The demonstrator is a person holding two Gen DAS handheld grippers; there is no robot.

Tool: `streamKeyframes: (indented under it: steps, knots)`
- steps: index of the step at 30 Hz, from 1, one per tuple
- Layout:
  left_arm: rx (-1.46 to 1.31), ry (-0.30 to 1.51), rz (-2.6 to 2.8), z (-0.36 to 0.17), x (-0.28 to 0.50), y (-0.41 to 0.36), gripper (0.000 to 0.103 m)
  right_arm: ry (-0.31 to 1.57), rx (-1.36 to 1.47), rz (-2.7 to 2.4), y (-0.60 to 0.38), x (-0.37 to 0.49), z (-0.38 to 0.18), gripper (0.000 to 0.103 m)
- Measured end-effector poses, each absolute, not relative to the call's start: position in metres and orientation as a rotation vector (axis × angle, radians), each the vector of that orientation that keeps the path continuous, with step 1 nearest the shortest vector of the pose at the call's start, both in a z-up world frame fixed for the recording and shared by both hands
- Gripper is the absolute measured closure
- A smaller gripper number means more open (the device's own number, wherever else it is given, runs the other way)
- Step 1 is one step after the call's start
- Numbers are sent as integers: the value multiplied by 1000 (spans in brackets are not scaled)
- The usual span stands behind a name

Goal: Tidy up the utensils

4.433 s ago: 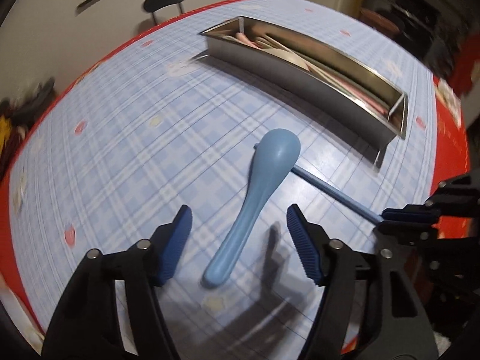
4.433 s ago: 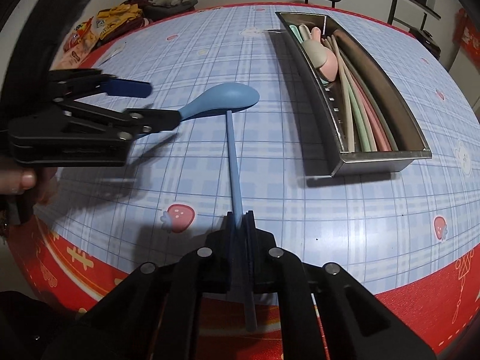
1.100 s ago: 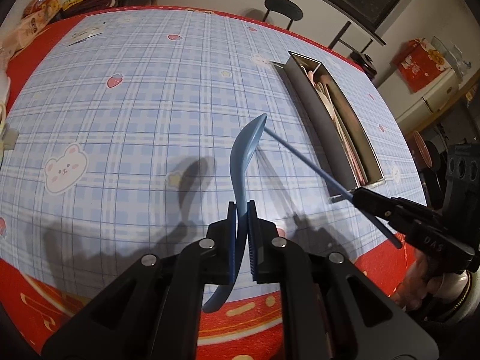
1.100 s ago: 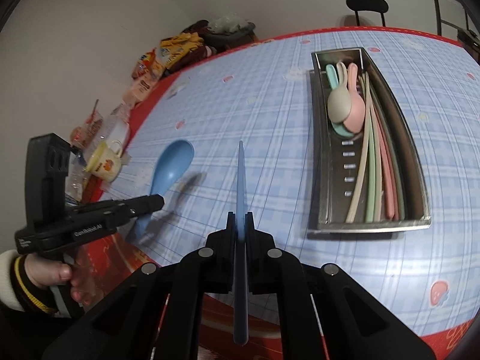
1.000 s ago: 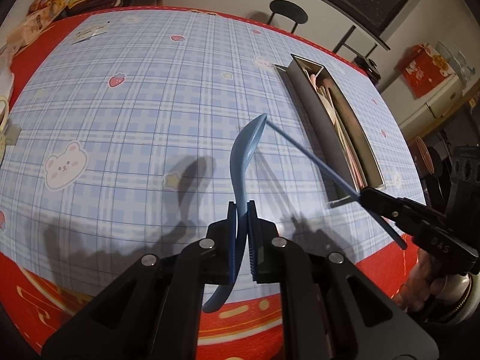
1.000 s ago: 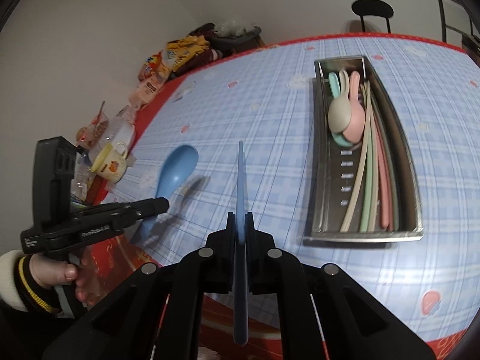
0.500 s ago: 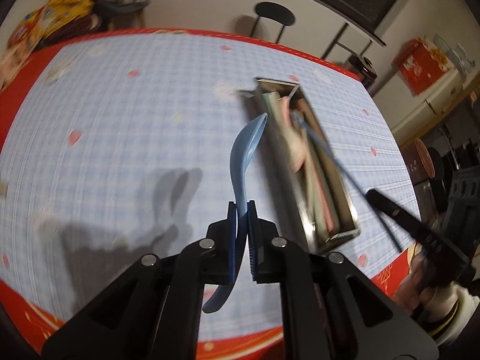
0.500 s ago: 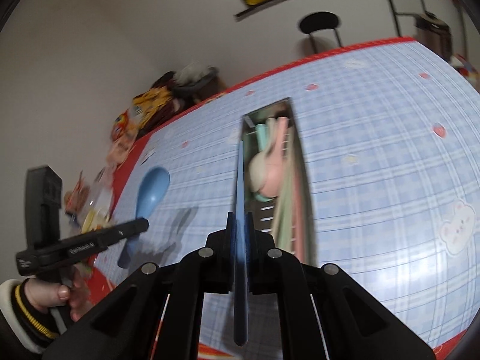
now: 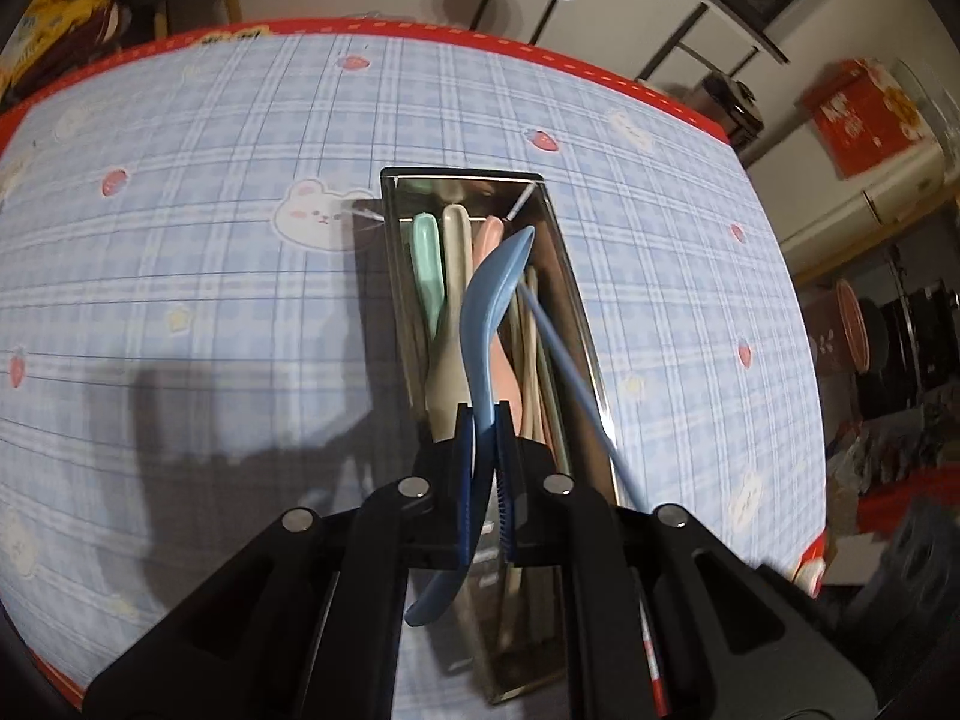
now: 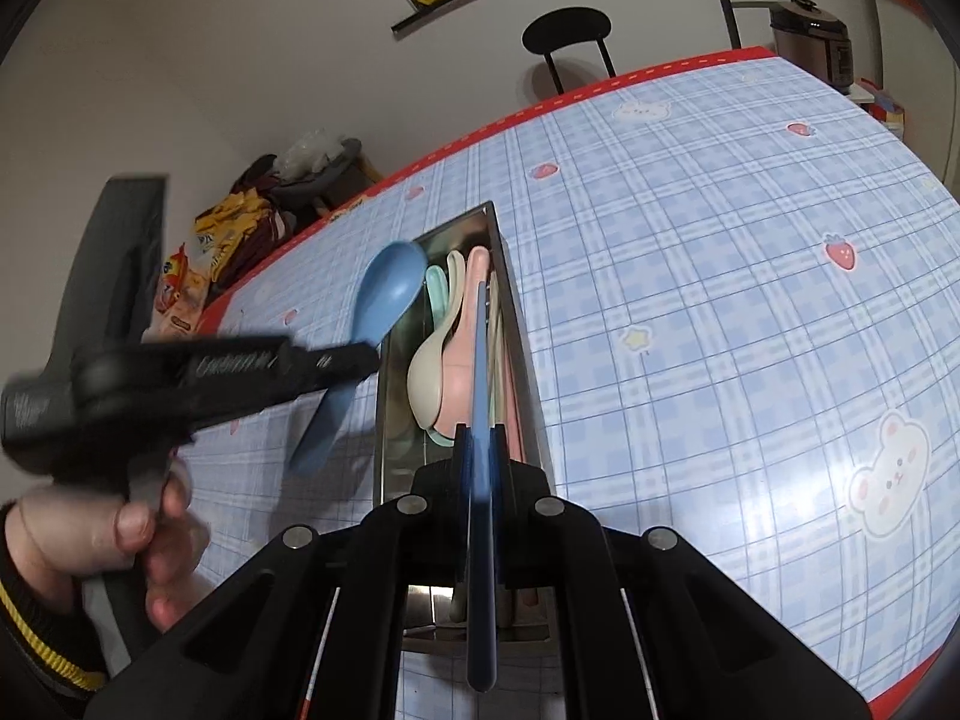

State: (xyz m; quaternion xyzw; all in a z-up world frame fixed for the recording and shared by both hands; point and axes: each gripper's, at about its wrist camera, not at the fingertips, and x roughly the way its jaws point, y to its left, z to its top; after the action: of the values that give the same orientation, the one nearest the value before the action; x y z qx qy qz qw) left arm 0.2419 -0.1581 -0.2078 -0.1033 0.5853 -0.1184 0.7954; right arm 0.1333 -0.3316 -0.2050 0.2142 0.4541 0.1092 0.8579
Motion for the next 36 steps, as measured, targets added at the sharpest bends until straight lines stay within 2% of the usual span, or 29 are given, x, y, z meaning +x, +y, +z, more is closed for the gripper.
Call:
streamKeyframes:
  steps: [13, 15, 17, 19, 21, 23, 26, 30, 32, 34, 36]
  knots:
    - [-312, 1303, -178, -230, 282, -172, 92, 1005, 403, 204, -314, 151, -219, 96]
    - [-322, 1275, -206, -227, 282, -174, 88, 1019, 400, 211, -312, 153, -222, 96]
    - [-324, 1259, -224, -223, 282, -175, 78, 1029, 405, 231, -310, 153, -223, 95]
    - [-315, 1233, -235, -213, 281, -175, 76, 1033, 387, 253, -305, 152, -221, 94]
    - [-298, 1203, -240, -203, 280, -172, 69, 1035, 362, 269, -301, 150, -218, 82]
    - [-284, 1163, -240, -188, 277, -165, 56, 1019, 353, 268, -300, 146, -213, 61]
    - [-267, 1115, -231, -168, 271, -152, 46, 994, 323, 265, -300, 140, -202, 46]
    - [-247, 1064, -230, -144, 260, -136, 41, 953, 255, 250, -300, 132, -182, 25]
    - [-239, 1033, -230, -131, 250, -126, 16, 933, 224, 242, -300, 129, -171, 11]
    - [-232, 985, -229, -115, 238, -116, 14, 915, 206, 252, -301, 125, -159, 6]
    - [-219, 958, -231, -104, 229, -107, 10, 900, 188, 260, -302, 122, -147, 6]
